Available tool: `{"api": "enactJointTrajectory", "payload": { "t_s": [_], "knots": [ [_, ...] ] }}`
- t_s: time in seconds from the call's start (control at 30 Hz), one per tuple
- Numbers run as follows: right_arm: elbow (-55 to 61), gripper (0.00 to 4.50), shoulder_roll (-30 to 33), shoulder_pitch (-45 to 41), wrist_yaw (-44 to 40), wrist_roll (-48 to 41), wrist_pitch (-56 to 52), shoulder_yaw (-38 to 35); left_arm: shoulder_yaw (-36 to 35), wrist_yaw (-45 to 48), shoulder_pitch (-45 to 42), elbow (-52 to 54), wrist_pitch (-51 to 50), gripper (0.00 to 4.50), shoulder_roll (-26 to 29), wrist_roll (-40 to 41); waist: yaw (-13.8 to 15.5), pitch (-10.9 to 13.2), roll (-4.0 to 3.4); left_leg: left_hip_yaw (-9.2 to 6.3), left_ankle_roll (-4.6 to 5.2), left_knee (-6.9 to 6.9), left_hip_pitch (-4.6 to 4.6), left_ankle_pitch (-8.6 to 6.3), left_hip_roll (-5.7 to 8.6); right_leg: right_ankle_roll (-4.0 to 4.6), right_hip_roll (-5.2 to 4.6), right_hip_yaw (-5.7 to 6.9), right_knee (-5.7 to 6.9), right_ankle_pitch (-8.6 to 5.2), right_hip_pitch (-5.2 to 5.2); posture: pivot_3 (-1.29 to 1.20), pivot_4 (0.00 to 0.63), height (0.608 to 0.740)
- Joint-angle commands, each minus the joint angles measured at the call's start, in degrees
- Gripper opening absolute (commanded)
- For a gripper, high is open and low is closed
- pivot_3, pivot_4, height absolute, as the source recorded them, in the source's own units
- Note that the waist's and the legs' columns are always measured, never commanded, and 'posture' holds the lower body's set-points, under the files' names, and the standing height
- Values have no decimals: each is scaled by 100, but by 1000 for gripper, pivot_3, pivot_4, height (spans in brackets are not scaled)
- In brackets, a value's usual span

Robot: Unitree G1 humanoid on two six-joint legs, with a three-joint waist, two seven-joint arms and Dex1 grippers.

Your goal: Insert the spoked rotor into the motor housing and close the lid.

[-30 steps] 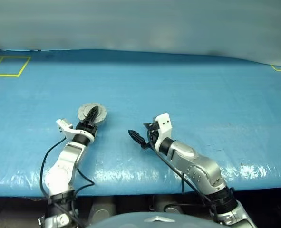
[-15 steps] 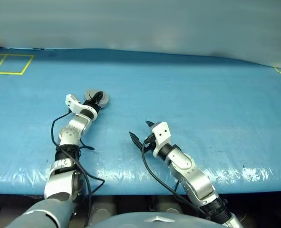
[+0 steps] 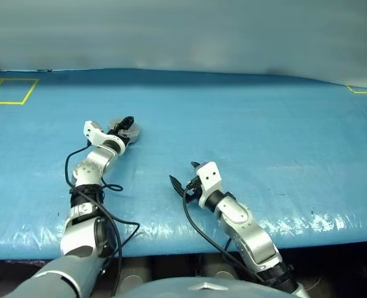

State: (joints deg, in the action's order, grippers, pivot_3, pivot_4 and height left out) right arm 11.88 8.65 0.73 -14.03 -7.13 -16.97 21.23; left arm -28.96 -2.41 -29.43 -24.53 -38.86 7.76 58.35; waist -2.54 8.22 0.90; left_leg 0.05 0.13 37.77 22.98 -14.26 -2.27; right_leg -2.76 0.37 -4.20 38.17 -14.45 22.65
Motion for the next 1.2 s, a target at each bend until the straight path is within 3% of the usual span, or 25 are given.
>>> {"api": "enactJointTrajectory", "payload": {
  "t_s": [0.03, 0.23, 0.4, 0.53, 0.63, 0.73, 0.83, 0.9, 1.2],
  "knots": [
    [187, 4500, -75, -70, -130, -59, -123, -67, 30, -694, 1028, 775, -1002, 4469, -217, 222, 14, -24, -15, 3, 1, -6, -17, -2, -1, 0, -5, -3, -1, -1, -12, 0, 150, 740],
    [192, 4500, -89, -158, -320, -82, -435, -106, 78, -1108, 2558, 2558, -1901, 4469, -266, 1002, 28, -99, -31, 10, 2, -9, -46, -3, 3, -9, -5, -10, 0, -16, -29, 0, 150, 740],
    [157, 4500, -88, -234, -437, -82, -574, -173, 252, -1011, 3404, 3625, -1842, 4469, -60, 1107, 32, -110, -29, 15, 2, -8, -55, -3, 0, 22, -5, -16, 1, -47, -23, 0, 150, 740],
    [109, 4500, -137, -306, -496, -120, -595, -265, 872, -99, 3935, 4653, -979, 4469, 388, 45, 14, -104, -20, 25, 0, -14, -54, -4, 1, 26, -3, -29, -2, -50, -9, 0, 150, 740],
    [78, 4500, -248, -280, -500, -134, -272, -373, 1887, 418, 4366, 5168, 757, 4469, 850, -2083, 10, -100, -17, 37, -5, -34, -41, -2, 0, 41, 1, -45, -3, -47, 5, 0, 150, 740],
    [66, 4500, -232, -233, -592, -99, -28, -409, 2458, 662, 4632, 5072, 2221, 4469, 976, -3525, 47, -94, -5, 46, -12, -62, -34, 2, 0, 69, 0, -54, -14, -39, 21, 0, 150, 740],
    [46, 4500, -139, -112, -739, -94, 370, -471, 2883, 1020, 4840, 4828, 3039, 4469, 1235, -4413, 111, -91, -1, 48, -8, -71, -10, -1, -27, 74, -11, -49, -21, -43, 41, 0, 150, 740],
    [22, 4500, -119, -50, -743, -73, 522, -523, 2989, 1027, 4902, 4682, 3415, 4469, 1249, -4834, 106, -89, -3, 71, 3, -70, 25, -8, -23, 70, -11, -53, -23, -41, 81, 0, 150, 740],
    [-92, 4500, -158, 14, -633, 137, 1008, -550, 2869, 1049, 4809, 4450, 3888, 4469, 778, -5105, 97, -79, 11, 99, 11, -54, 45, -12, -31, 58, -10, -47, -17, -36, 99, 0, 150, 740]
  ]
}}
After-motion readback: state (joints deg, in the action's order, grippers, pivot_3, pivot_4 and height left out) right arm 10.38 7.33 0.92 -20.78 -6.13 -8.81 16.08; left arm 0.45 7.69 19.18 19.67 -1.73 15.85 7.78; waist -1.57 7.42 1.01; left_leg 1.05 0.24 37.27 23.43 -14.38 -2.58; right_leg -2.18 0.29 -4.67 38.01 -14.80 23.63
